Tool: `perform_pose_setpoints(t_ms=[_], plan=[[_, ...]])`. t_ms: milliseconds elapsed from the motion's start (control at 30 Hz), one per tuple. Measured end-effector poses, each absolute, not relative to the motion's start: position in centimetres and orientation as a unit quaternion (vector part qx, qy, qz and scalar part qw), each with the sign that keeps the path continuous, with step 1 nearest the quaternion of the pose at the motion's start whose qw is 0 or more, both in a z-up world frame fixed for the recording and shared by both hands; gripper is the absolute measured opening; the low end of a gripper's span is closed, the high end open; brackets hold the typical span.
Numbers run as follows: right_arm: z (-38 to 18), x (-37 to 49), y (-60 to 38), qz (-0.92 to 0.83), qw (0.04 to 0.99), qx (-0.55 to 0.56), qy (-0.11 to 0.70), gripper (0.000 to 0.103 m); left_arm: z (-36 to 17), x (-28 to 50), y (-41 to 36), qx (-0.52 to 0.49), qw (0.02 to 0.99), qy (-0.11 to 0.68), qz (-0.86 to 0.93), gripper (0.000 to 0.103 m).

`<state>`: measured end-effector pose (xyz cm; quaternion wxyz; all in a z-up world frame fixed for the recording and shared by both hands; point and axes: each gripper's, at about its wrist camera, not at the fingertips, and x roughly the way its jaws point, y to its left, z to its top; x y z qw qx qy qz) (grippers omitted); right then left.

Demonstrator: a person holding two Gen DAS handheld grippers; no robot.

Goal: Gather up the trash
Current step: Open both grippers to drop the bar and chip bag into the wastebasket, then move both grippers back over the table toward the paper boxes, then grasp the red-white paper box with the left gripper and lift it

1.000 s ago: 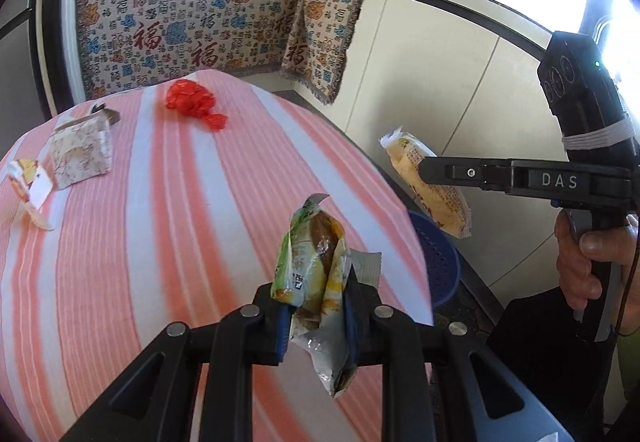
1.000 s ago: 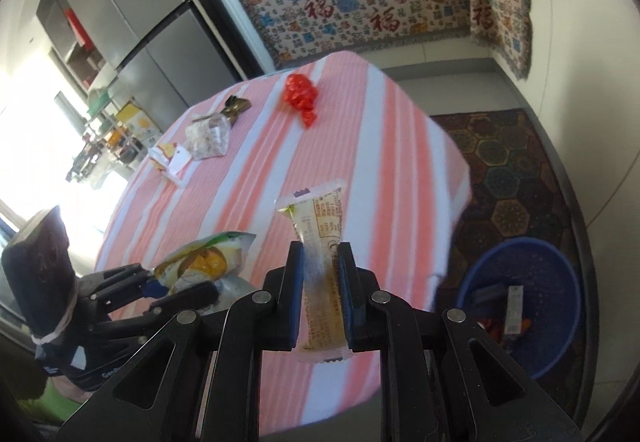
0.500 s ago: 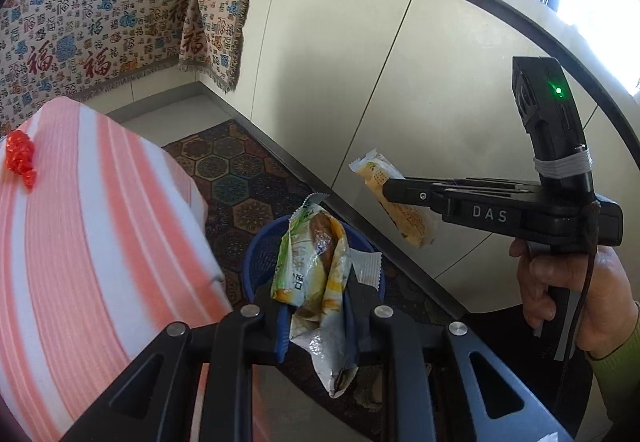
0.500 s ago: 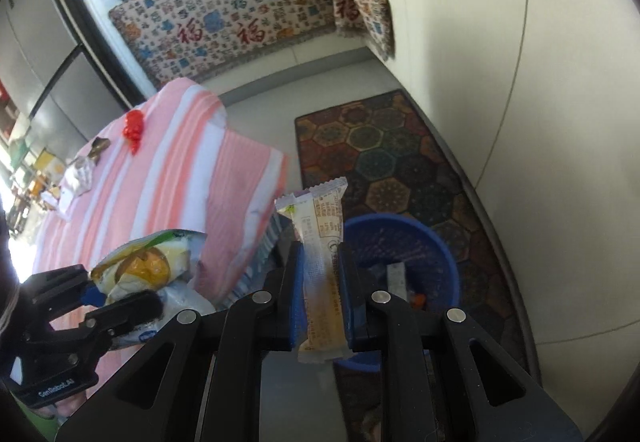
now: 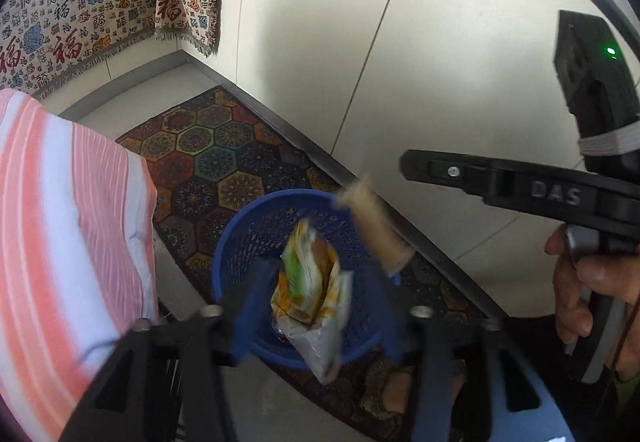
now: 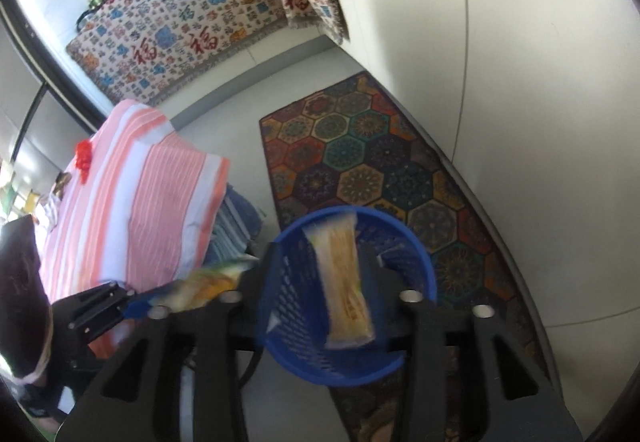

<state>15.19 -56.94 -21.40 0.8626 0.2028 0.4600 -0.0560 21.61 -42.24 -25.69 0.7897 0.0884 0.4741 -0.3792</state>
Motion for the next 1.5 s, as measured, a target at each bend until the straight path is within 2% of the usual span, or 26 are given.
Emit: perform_pose_setpoints(t_ms=[100,233,333,533,800,900,1067,1233,1500], plan=[[-21.3,14.6,-57.6,-0.065,0.864,0.212,0.452,0.049,-26.0,22.0,-42.2,0.075,0.792,0.479,-0.370,0.058],[-21.1,14.3,-57.5,-0.076,0.868,0.206,0.446,0.064,-24.7,21.3,-40.5,0.066,0.802,0.471,-0.361,0.058],[-20.8,14.3,-56.5,-0.075,0.872,0.195,0.443,0.071,-22.9,20.2,-38.4,0.069,0.815,0.453,-0.354,0.058],[-19.4,14.5,-51.0,-0.059,0.894,0.112,0.429,0.092,-19.9,17.6,-30.6,0.078,0.849,0.425,-0.304,0.063],[-16.8,15.6,-37.5,0.051,0.913,0.027,0.403,0.093,-19.4,16.4,-14.7,0.072,0.882,0.434,-0.167,0.063],[-15.9,15.6,-31.7,0.114,0.911,0.016,0.396,0.096,-19.0,16.4,-9.0,0.063,0.892,0.431,-0.121,0.063],[-16.3,17.3,-22.2,0.186,0.890,-0.025,0.416,0.098,-19.5,17.4,-1.2,0.042,0.899,0.432,-0.066,0.066],[-19.0,19.3,-15.1,0.218,0.866,-0.063,0.446,0.098,-20.5,18.7,4.3,0.025,0.895,0.440,-0.064,0.066],[-21.1,20.0,-12.4,0.210,0.864,-0.089,0.449,0.103,-21.0,23.6,7.6,0.057,0.888,0.434,-0.144,0.066]])
